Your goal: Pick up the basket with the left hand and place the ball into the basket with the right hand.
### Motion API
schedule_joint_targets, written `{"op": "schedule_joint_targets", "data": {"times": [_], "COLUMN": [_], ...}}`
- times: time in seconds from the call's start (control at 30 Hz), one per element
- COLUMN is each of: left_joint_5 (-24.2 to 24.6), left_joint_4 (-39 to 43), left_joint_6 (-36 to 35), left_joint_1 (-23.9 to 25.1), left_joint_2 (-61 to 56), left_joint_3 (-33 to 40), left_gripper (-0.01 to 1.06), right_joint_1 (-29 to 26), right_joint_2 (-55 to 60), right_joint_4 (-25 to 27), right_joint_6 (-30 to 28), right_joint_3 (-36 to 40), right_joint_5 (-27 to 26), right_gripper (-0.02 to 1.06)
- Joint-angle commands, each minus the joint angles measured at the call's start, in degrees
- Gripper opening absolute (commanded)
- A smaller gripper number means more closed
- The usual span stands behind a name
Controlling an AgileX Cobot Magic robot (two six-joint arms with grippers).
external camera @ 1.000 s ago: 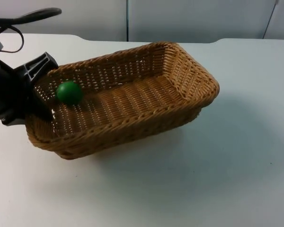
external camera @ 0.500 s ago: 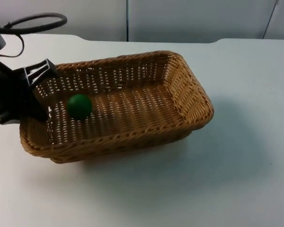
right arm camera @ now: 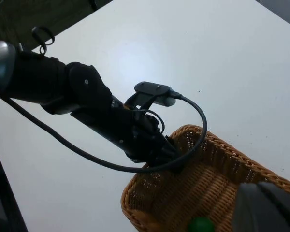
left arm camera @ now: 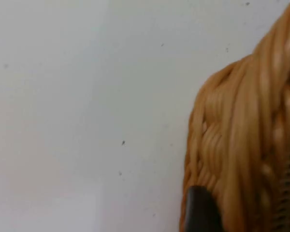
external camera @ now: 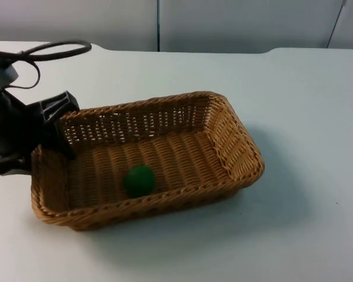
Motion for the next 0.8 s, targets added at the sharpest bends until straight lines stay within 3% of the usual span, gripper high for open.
{"op": "schedule_joint_targets", "data": {"times": [0.0, 0.13, 0.3, 0.53, 0.77], "left_joint_5": [1.47, 3.60, 7.11, 7.19, 7.92], "left_joint_4": [0.58, 4.28, 5.73, 17.60, 19.91], "left_joint_6": [0.05, 0.05, -0.48, -6.92, -8.06], "left_joint_1": [0.12, 0.12, 0.29, 0.93, 5.27], "left_joint_2": [-0.07, -0.07, -0.07, -0.07, -0.07], "left_joint_3": [-1.85, -4.69, -7.78, -10.55, -10.55], "left_gripper": [0.56, 0.62, 0.63, 0.63, 0.63], "right_joint_1": [0.05, 0.05, 0.05, 0.05, 0.05], "right_joint_2": [-0.45, -0.45, -0.45, -0.45, -0.45], "right_joint_4": [1.32, 1.61, 1.60, 1.50, 1.49], "right_joint_6": [0.13, 0.13, 0.13, 0.13, 0.13], "right_joint_3": [-0.43, -0.43, -0.43, -0.43, -0.43], "right_joint_5": [-0.84, -0.84, -1.25, -1.60, -2.74], "right_gripper": [0.00, 0.00, 0.00, 0.00, 0.00]}}
